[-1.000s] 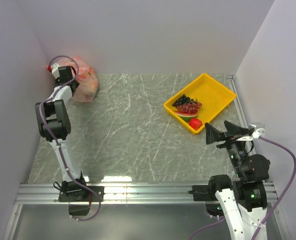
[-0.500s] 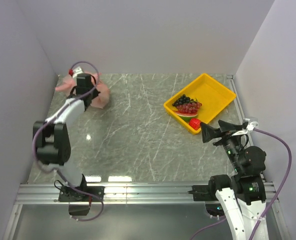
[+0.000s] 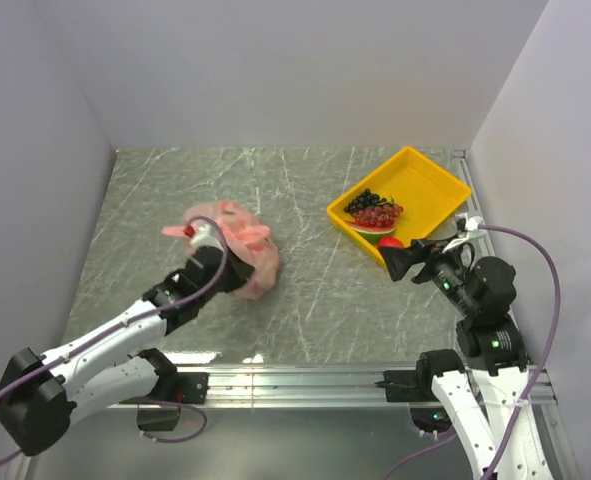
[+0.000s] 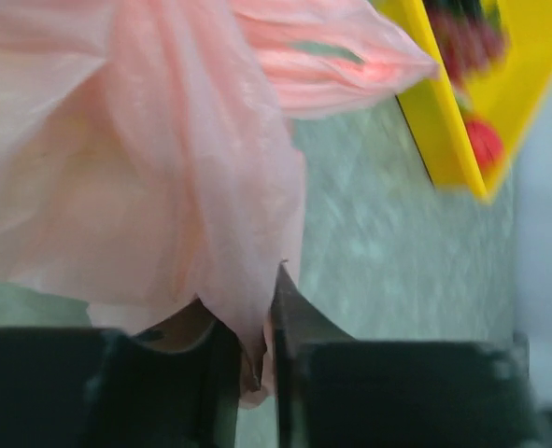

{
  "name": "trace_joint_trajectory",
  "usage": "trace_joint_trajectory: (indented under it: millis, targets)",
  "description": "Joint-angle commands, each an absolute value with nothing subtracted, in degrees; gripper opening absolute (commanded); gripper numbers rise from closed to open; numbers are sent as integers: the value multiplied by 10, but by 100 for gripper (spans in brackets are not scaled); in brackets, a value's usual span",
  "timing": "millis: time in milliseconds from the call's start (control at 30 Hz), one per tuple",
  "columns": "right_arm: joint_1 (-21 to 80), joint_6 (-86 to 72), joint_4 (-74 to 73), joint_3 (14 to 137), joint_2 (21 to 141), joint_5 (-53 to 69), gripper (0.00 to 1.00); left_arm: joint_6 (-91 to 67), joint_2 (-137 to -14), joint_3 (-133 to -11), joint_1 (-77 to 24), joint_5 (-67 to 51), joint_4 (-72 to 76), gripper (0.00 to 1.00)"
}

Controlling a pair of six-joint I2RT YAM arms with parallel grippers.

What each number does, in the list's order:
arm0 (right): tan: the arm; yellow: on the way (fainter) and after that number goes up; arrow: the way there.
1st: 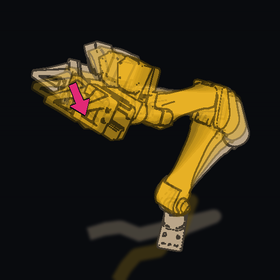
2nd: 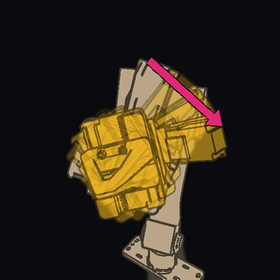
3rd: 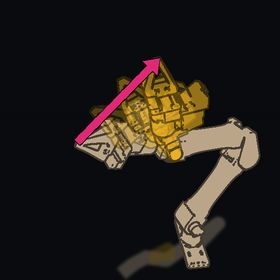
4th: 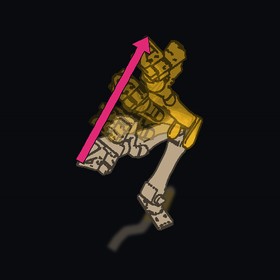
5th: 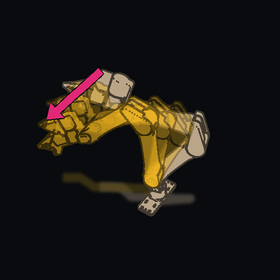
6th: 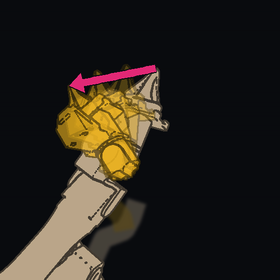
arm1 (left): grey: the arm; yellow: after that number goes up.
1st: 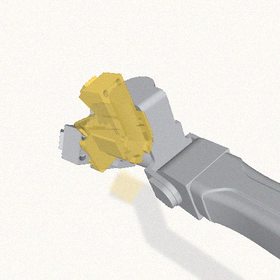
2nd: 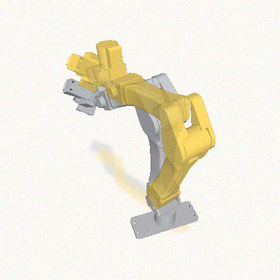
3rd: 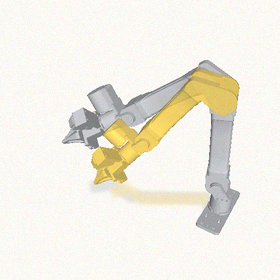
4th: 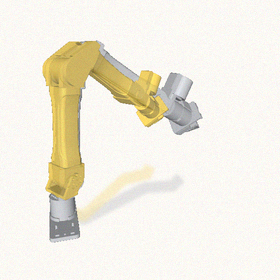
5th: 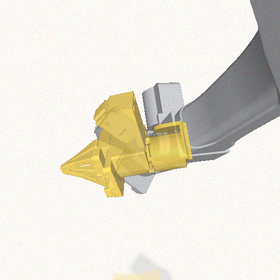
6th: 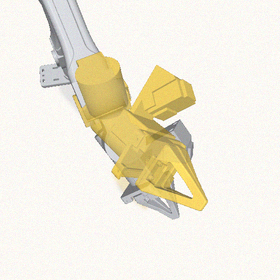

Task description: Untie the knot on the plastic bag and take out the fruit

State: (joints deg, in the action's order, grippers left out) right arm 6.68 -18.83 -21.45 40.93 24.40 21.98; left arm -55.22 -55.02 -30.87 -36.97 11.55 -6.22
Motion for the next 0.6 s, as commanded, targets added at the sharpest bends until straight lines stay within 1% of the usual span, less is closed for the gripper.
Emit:
trace_joint_trajectory:
  millis: [0, 67, 100, 167, 200, 233, 267, 300, 367, 400, 433, 500, 567]
  targets:
    - [74, -192, -201, 426, 277, 266, 100, -601, -531, -306, -495, 143, -44, 22]
    - [87, -190, -203, 427, 306, 260, 100, -597, -545, -316, -568, 163, -32, 27]
    - [95, -189, -202, 428, 316, 256, 100, -585, -552, -323, -587, 171, -23, 34]
    - [126, -184, -203, 434, 351, 234, 100, -550, -583, -364, -619, 183, -32, 42]
    - [142, -182, -208, 439, 365, 222, 100, -537, -591, -380, -622, 181, -39, 50]
    - [159, -178, -214, 446, 393, 208, 100, -521, -603, -414, -624, 182, -52, 52]
    - [202, -178, -219, 459, 408, 167, 100, -515, -606, -430, -624, 186, -75, 54]
    - [221, -178, -229, 467, 423, 148, 100, -516, -603, -443, -624, 198, -92, 62]
    - [277, -178, -236, 484, 465, 99, 100, -522, -588, -477, -623, 248, -139, 74]
    - [297, -179, -234, 489, 477, 82, 100, -518, -583, -490, -623, 264, -155, 83]
    - [311, -185, -231, 490, 496, 69, 100, -505, -577, -522, -622, 298, -174, 85]
    - [354, -190, -214, 496, 513, 41, 100, -490, -577, -561, -615, 322, -242, 86]
    - [381, -198, -200, 507, 540, 33, 100, -466, -577, -608, -598, 351, -283, 84]
